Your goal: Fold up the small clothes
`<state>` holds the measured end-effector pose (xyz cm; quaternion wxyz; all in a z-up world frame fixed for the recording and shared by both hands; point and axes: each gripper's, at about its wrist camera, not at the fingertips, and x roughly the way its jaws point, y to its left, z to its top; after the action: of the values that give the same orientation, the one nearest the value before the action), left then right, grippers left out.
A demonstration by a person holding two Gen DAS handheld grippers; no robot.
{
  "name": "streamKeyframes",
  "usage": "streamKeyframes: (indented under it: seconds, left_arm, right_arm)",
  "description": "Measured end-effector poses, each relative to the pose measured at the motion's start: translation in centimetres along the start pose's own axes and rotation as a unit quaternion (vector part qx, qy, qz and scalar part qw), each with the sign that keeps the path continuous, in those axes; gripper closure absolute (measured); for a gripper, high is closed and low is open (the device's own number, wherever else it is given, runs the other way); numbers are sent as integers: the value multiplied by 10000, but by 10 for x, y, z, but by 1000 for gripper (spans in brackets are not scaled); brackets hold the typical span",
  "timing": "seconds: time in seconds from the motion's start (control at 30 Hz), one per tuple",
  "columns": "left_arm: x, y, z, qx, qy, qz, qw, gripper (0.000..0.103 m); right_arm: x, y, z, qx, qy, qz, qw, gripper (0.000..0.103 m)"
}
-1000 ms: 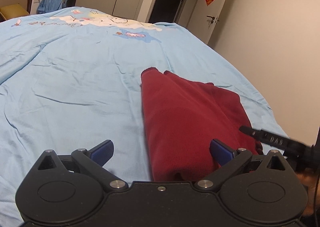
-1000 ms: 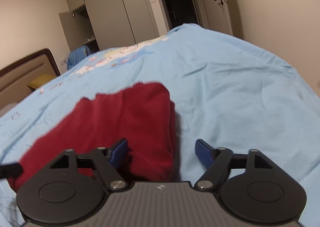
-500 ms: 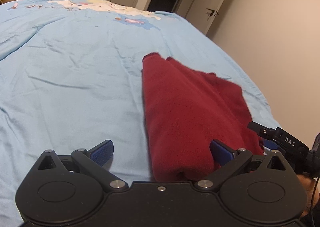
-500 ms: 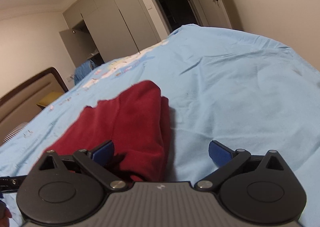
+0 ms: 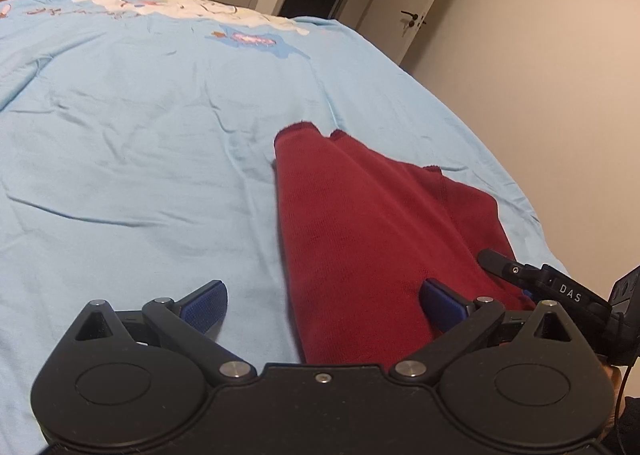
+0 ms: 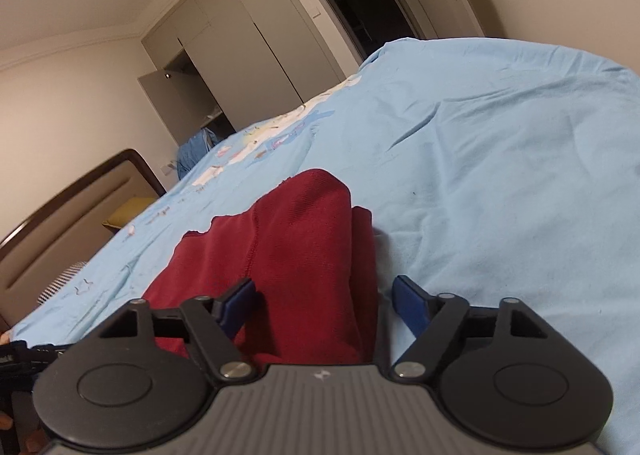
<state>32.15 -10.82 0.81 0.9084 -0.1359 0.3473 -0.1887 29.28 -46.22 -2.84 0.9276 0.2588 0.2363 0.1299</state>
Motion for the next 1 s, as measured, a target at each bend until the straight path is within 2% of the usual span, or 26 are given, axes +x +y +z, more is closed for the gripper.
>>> streamKeyframes:
  seconds: [0.07,0.2,0.27,0.43,0.57,0.83,1.0]
  left_arm:
    - [3,2,-2,-4,41,-13,10000,0]
    - [7,1,-2,-14,50,-36,10000,1]
    - [9,0,-2,-41,72,-44,10000,2]
    - [13,-5,0,-65,199,-76,9998,10]
    - [17,-10,2,-117,348,-252,9990,29]
    - [16,-20,5,1,343,-144,9993,45]
    - [13,-23,4,75,293,-87,9995,48]
  right_arm:
    - [-1,-7,-1,156,-59,133,9998,31]
    - [1,-15,-5,323,-62,297,9990,53]
    - [1,-12,-8,222,-82,275,9993,57]
    - [0,-6,-12,34,-131,167,9998,58]
    - [1,-5,-12,27,-113,138,9998,58]
    - [1,0,-13,-97,-124,17,9999,59]
    - [-1,10,-16,-329,-196,-116,9992,68]
